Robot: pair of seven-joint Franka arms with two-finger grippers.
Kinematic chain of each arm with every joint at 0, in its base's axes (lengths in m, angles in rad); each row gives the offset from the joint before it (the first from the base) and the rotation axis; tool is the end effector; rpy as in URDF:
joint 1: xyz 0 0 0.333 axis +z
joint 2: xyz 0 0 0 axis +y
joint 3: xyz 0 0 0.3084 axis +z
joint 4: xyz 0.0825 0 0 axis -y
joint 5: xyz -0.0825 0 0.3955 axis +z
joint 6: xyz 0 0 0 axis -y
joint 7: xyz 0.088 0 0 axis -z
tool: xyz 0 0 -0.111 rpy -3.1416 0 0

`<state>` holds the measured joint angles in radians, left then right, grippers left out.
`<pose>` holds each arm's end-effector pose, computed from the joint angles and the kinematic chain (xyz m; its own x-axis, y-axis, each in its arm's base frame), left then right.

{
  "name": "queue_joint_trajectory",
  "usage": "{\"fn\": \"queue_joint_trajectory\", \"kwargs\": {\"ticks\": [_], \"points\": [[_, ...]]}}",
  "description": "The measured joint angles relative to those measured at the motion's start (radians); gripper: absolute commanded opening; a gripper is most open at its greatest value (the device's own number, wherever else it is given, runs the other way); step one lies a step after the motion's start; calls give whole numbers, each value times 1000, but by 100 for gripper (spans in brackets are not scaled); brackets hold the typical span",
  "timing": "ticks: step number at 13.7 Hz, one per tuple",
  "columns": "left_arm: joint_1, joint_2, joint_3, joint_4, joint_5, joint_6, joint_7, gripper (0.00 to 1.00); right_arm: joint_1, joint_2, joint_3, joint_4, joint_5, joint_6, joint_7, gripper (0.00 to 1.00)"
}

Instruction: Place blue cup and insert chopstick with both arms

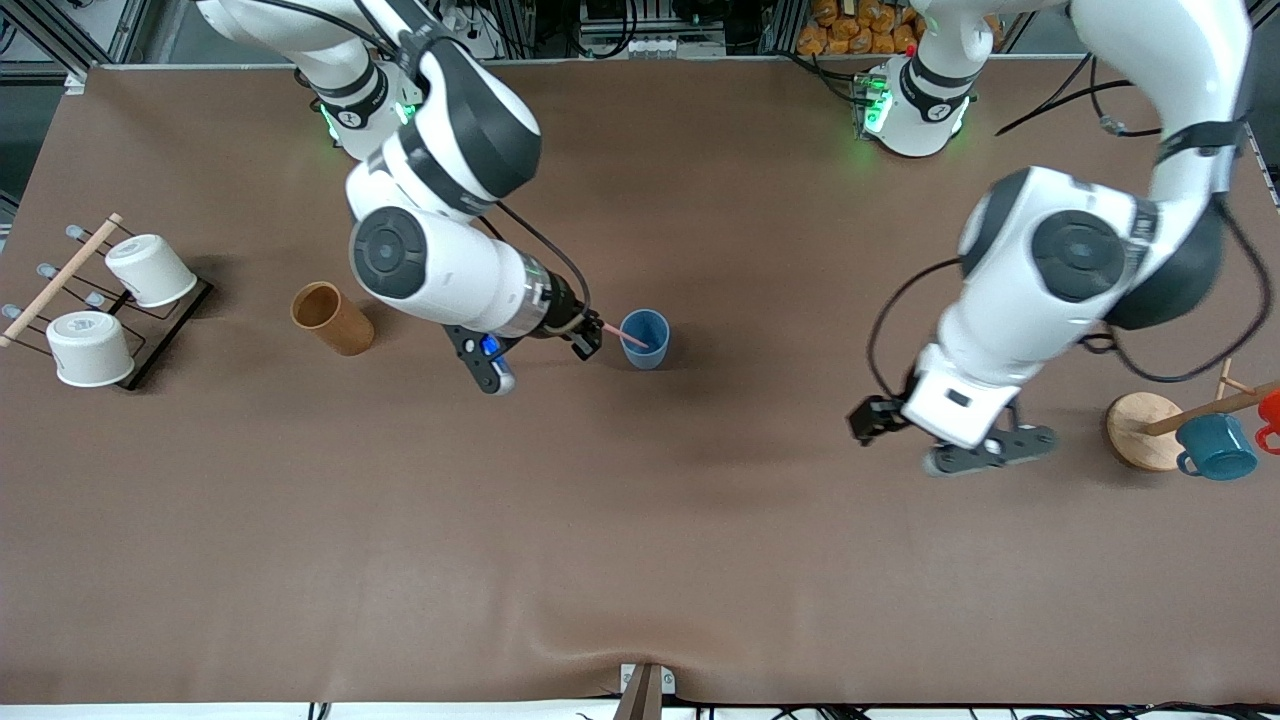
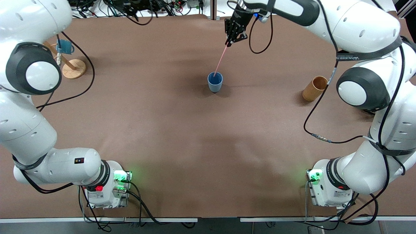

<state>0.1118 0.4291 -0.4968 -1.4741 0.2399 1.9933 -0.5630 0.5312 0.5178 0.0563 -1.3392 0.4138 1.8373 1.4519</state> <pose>0.6695 -0.1987 0.4543 0.9794 0.1490 0.1365 0.1434 -0.9884 0.0497 0.5807 0.4179 0.4231 0.5036 -0.7586 -0.4134 -0.8346 -0.5509 -0.0058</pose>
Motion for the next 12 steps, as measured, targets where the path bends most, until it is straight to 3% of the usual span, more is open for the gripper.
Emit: {"fn": "queue_joint_trajectory", "kwargs": {"ticks": [6,12], "points": [[111,-92,-1,8,0,-136,231,100,5,29,-12,8,-4,-10,10,100],[173,-203,-3,9,-5,-258,346,100,-160,-20,-52,183,-16,-324,-7,100]]}}
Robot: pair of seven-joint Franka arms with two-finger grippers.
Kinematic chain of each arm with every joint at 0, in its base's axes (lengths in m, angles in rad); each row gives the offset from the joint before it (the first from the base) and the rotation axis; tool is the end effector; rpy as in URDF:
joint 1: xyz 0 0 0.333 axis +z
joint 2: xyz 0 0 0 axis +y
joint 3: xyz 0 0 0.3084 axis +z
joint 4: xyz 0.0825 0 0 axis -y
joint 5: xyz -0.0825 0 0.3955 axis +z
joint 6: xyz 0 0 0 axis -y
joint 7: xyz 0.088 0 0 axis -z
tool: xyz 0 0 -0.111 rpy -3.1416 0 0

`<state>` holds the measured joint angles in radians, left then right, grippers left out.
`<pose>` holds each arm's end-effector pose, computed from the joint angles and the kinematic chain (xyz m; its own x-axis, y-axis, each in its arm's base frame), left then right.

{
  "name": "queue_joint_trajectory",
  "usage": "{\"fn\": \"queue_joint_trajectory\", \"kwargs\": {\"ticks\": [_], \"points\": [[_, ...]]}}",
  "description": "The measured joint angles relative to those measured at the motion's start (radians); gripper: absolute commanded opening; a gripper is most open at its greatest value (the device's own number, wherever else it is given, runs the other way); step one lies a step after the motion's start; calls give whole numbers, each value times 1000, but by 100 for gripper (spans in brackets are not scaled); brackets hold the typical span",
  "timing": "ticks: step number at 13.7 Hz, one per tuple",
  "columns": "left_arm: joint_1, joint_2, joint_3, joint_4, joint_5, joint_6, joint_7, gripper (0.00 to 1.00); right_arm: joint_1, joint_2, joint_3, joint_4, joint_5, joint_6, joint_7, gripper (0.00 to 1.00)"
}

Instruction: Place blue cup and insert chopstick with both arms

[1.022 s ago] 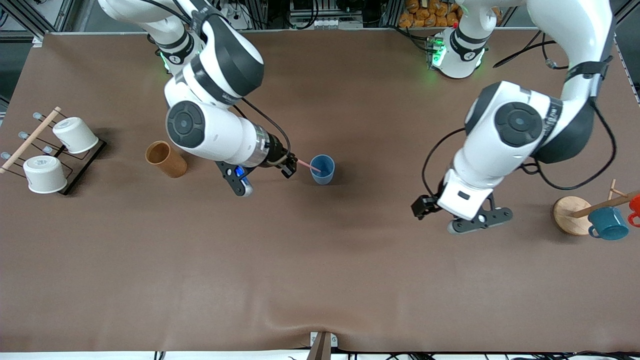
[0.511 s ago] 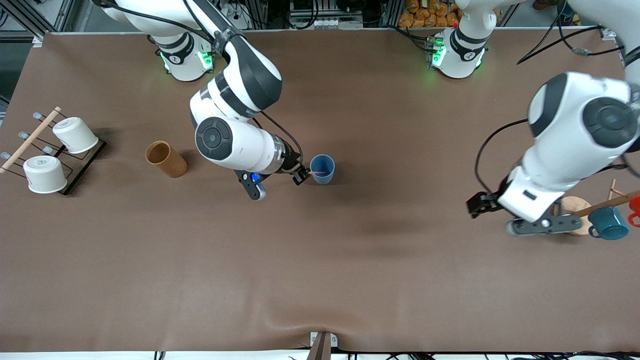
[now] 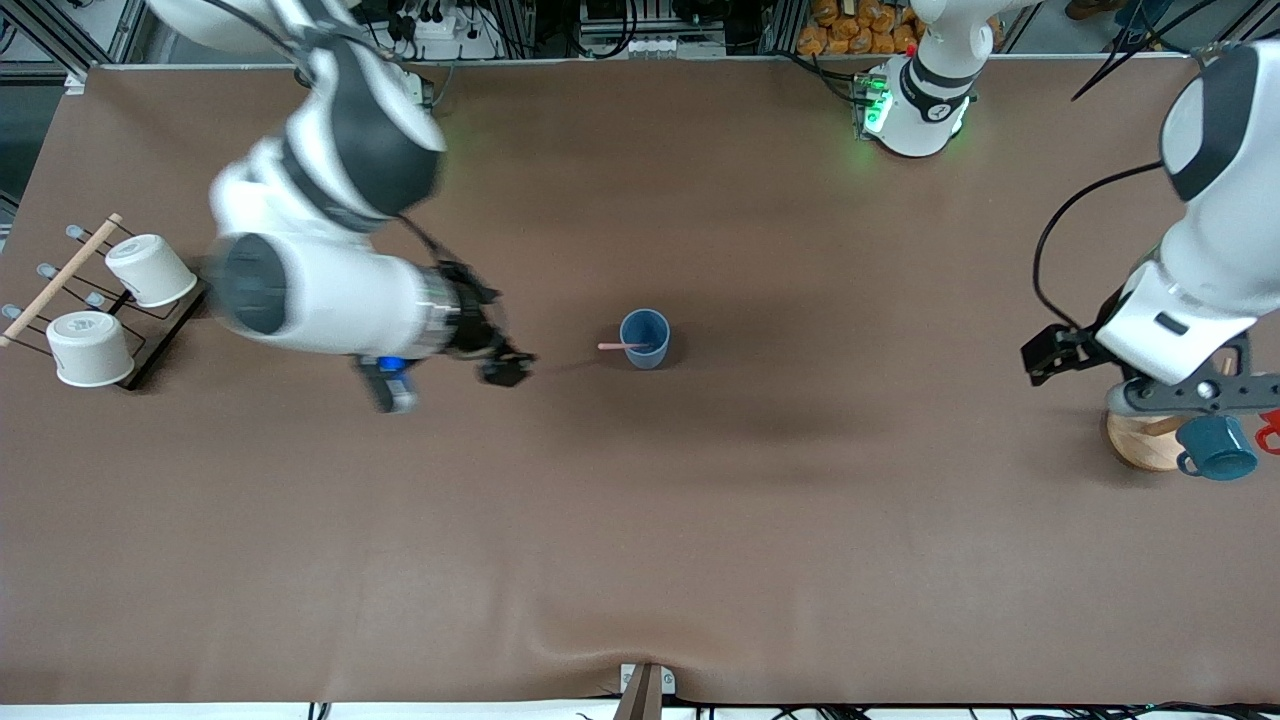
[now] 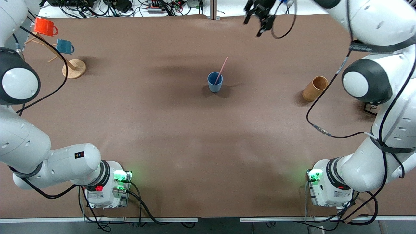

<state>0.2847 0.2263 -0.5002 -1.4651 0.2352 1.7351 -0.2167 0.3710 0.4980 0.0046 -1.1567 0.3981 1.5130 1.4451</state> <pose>0.6354 -0.0842 0.5585 0.9953 -0.0195 0.0953 -0.0092 -0.9941 -0.1081 0.6285 0.2953 0.5004 0.4192 -0.8139 -0.4024 -0.8675 -0.4898 0.0869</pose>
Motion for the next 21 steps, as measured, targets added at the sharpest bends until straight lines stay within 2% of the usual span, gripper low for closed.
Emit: {"fn": "queue_joint_trajectory", "kwargs": {"ticks": [5,6,8,9,11,14,17,21], "points": [[-2,-81,18,0,-52,-57,10,100,-57,-27,4,42,-99,-83,-197,100],[-35,-101,58,0,-55,-79,16,100,-87,-37,11,48,-105,-101,-260,100],[-150,-133,198,-2,-69,-118,63,100,-191,-65,42,51,-119,-177,-422,100],[-184,-143,247,-3,-86,-139,85,100,-240,-80,52,52,-136,-200,-502,100],[-216,-155,308,-7,-121,-176,105,100,-301,-113,59,53,-189,-220,-636,100],[-245,-201,354,-53,-143,-192,107,100,-332,-157,60,51,-280,-253,-807,100],[-312,-252,438,-100,-159,-206,107,100,-380,-201,48,17,-295,-251,-975,100],[-321,-260,453,-109,-159,-207,107,100,-454,-287,39,-100,-303,-178,-1240,100]]}}
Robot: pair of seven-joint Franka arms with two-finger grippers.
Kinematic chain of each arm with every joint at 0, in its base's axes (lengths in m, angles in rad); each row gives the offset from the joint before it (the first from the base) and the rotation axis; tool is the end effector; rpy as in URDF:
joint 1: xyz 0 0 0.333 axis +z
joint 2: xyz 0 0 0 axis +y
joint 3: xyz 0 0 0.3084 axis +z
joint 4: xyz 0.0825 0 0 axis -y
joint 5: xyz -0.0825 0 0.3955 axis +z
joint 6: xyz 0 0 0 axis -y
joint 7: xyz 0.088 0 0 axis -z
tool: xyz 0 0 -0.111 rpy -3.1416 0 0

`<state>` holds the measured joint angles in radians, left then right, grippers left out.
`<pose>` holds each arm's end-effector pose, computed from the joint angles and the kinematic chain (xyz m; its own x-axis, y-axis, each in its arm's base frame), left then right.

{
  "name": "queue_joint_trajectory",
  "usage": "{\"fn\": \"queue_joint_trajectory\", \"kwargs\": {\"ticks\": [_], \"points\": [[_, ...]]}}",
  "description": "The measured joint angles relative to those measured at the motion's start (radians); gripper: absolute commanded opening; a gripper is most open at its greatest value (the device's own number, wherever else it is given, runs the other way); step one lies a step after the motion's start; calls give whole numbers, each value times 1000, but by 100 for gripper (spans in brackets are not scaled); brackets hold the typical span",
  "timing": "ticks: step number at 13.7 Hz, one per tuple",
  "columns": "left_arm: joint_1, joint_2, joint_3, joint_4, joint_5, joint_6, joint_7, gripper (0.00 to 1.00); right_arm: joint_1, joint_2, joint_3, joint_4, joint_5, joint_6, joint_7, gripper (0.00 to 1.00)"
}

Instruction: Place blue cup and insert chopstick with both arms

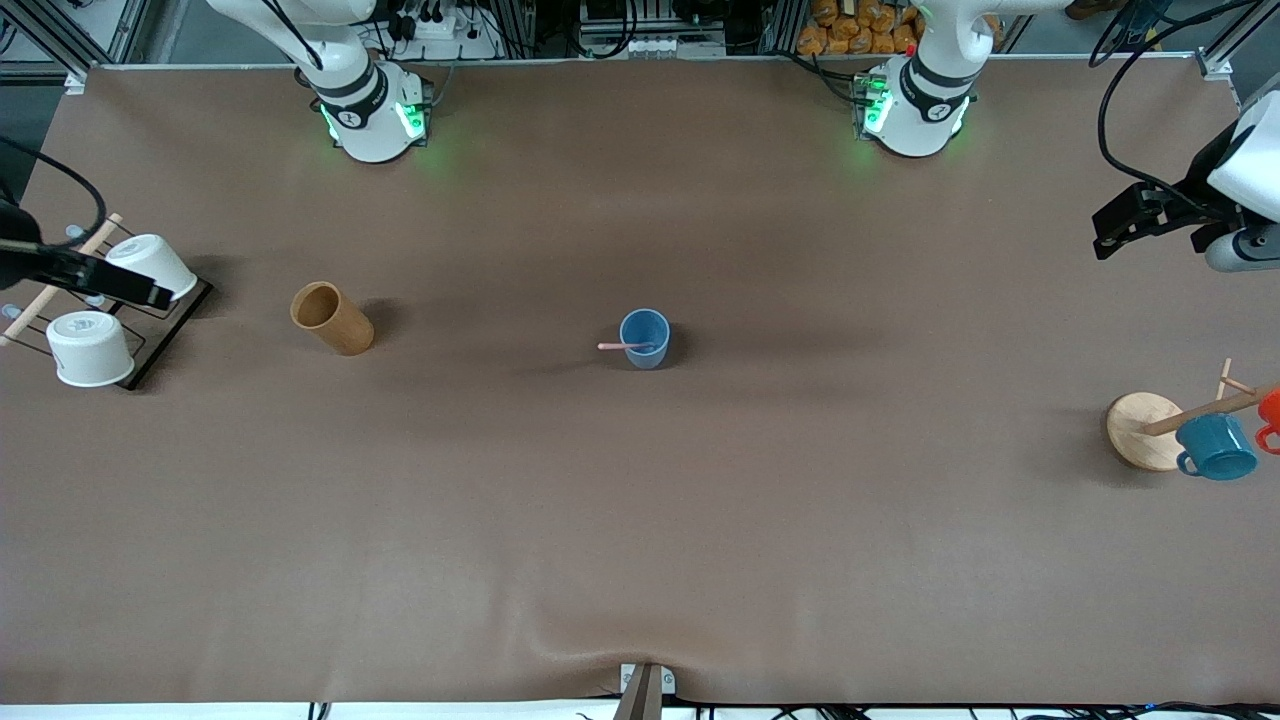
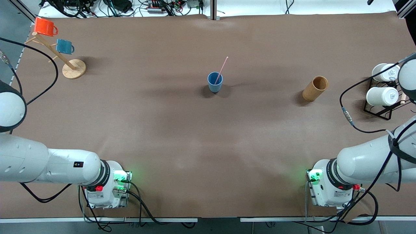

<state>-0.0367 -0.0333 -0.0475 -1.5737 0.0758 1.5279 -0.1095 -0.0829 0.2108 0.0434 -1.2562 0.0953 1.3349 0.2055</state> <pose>0.5503 -0.0382 0.6267 0.9996 0.0283 -0.0039 0.0279 -0.9966 -0.0782 0.6024 -0.0148 0.6195 0.9643 -0.2192 -0.1487 -0.2320 -0.9698 -0.0749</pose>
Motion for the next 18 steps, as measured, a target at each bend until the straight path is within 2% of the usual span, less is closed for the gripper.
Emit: {"fn": "queue_joint_trajectory", "kwargs": {"ticks": [4,6,11,18], "points": [[-2,1,1,0,0,-1,0,100,6,-186,-50,-331,-4,228,-151,100],[-2,1,2,-1,0,-13,0,100,23,-241,-63,-410,-5,259,-160,100],[10,0,13,1,-68,-60,-4,100,65,-255,-70,-407,-38,281,-160,100],[7,-1,7,2,-72,-69,-13,100,97,-248,-83,-390,-56,283,-160,100]]}}
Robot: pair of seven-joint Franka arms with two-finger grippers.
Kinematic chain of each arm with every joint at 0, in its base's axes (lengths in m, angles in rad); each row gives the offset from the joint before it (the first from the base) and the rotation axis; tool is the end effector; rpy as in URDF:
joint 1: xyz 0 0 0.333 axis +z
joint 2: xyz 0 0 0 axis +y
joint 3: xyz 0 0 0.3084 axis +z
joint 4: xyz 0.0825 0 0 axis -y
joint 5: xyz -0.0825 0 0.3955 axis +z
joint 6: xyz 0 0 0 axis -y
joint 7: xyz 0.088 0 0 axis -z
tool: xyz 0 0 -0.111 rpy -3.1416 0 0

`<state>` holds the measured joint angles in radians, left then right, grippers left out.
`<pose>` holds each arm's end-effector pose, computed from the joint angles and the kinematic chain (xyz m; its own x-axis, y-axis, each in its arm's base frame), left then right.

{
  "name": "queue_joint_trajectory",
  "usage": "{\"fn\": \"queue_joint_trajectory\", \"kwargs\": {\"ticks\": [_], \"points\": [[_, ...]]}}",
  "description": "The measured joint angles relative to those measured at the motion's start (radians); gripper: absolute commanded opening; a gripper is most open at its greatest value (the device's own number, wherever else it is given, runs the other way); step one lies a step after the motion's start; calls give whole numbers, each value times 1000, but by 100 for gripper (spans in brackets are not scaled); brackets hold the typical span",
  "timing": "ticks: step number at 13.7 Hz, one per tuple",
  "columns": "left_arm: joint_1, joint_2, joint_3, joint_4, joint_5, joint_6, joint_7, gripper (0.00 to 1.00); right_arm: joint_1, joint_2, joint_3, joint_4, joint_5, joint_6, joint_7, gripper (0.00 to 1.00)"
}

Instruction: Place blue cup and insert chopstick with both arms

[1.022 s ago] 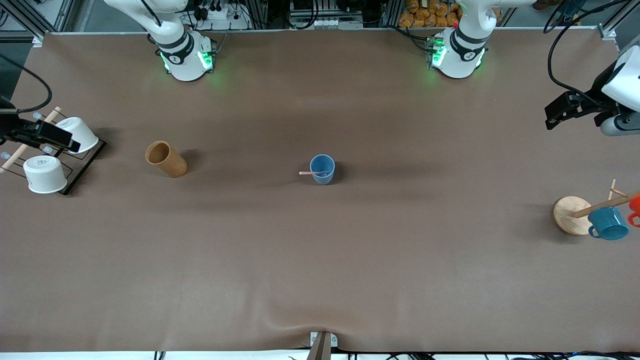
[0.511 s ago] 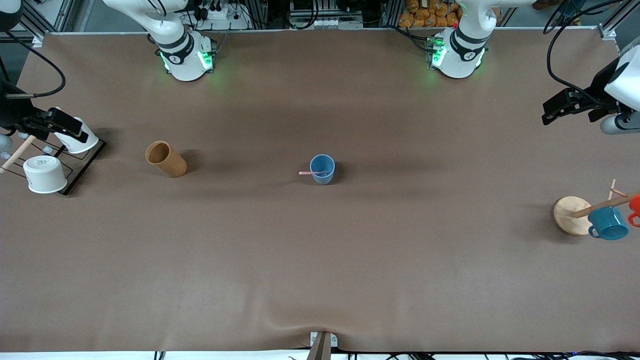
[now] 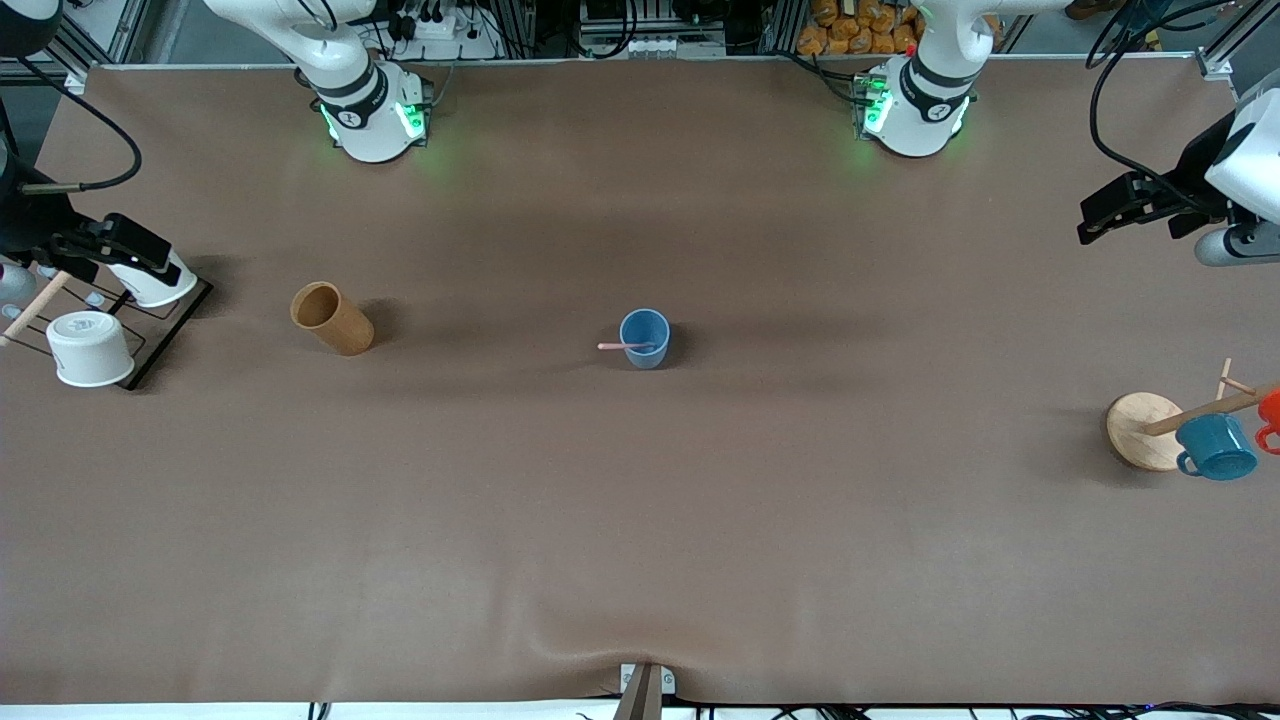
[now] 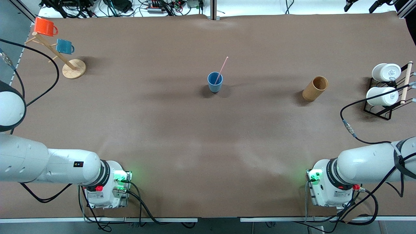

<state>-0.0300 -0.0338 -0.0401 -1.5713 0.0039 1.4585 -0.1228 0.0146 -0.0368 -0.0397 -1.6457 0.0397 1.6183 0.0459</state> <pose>0.5422 -0.0380 0.6220 0.9955 0.0535 -0.0777 0.0525 -0.9985 -0.0149 0.5584 -0.0102 0.6015 0.9973 -0.0728 0.0074 -0.0724 -0.9965 -0.0415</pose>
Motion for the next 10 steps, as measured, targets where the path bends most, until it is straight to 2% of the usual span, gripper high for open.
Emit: {"fn": "queue_joint_trajectory", "kwargs": {"ticks": [10], "points": [[-10,23,-3,24,0,31,-1,100,8,24,-6,41,-2,-16,0,100]]}}
